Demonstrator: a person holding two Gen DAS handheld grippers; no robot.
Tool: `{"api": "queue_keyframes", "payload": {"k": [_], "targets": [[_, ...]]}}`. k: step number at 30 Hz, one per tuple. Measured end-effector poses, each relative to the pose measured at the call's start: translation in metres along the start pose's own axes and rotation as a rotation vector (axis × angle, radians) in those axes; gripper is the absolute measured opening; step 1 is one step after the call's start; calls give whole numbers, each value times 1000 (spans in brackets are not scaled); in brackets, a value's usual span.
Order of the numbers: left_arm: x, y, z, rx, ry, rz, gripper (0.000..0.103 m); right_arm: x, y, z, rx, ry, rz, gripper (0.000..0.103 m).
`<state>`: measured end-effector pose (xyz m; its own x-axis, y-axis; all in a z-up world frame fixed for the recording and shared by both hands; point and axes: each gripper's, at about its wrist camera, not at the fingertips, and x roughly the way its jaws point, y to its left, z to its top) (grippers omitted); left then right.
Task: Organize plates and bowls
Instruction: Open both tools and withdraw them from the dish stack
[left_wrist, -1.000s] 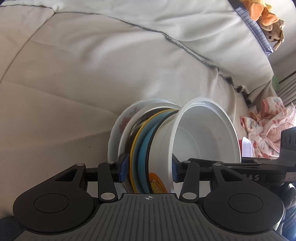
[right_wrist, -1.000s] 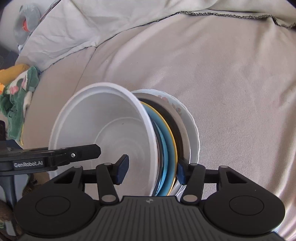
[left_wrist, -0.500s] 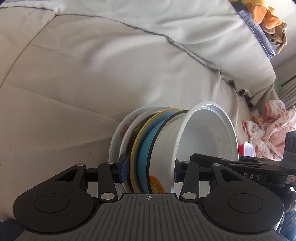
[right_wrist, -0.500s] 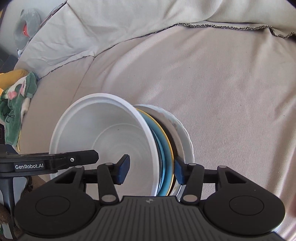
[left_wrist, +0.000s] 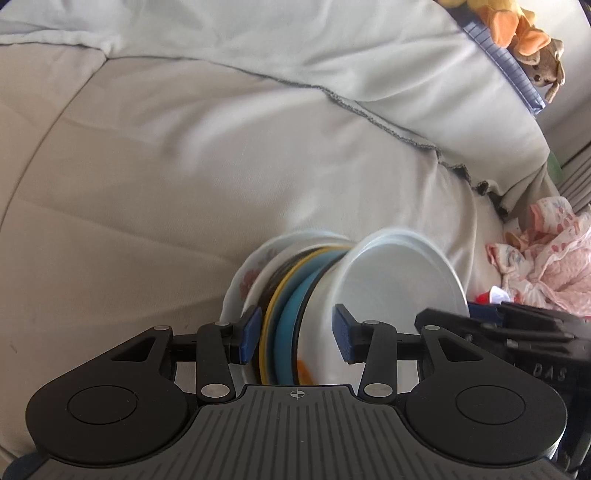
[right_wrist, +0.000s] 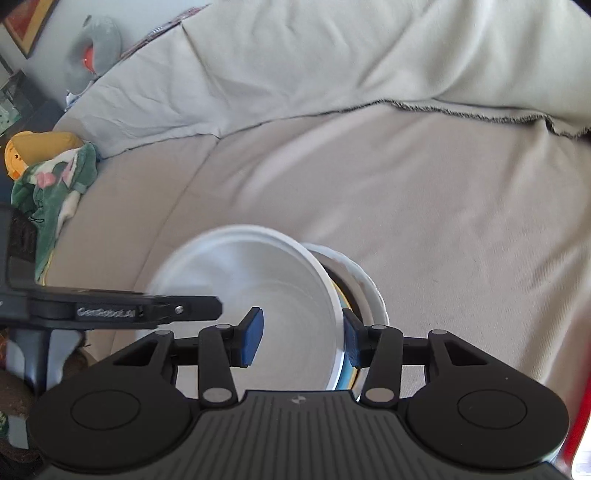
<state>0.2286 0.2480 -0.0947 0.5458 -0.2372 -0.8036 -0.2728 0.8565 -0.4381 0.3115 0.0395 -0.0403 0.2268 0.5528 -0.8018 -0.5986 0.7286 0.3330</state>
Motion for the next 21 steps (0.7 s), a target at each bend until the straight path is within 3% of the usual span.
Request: {"api": "queue_keyframes", "payload": {"k": [2, 7, 11, 13, 19, 21], "targets": [[1, 2, 5, -9, -15, -37, 37, 0, 0, 0, -5, -7, -14, 46], [-18, 2, -2, -13, -56, -74, 36, 5, -9, -11, 10, 17, -50, 46], [-38, -1, -16, 12, -95, 1, 35, 7, -19, -22, 39, 48, -45, 46], [-39, -1, -23, 25, -89, 49, 35, 11, -24, -28, 64, 74, -23, 46], [-21, 5, -33, -9, -4, -18, 35, 13, -28, -42, 121, 58, -4, 47], [-16, 1, -33, -10, 2, -33, 39, 11, -26, -43, 125, 45, 23, 47]]}}
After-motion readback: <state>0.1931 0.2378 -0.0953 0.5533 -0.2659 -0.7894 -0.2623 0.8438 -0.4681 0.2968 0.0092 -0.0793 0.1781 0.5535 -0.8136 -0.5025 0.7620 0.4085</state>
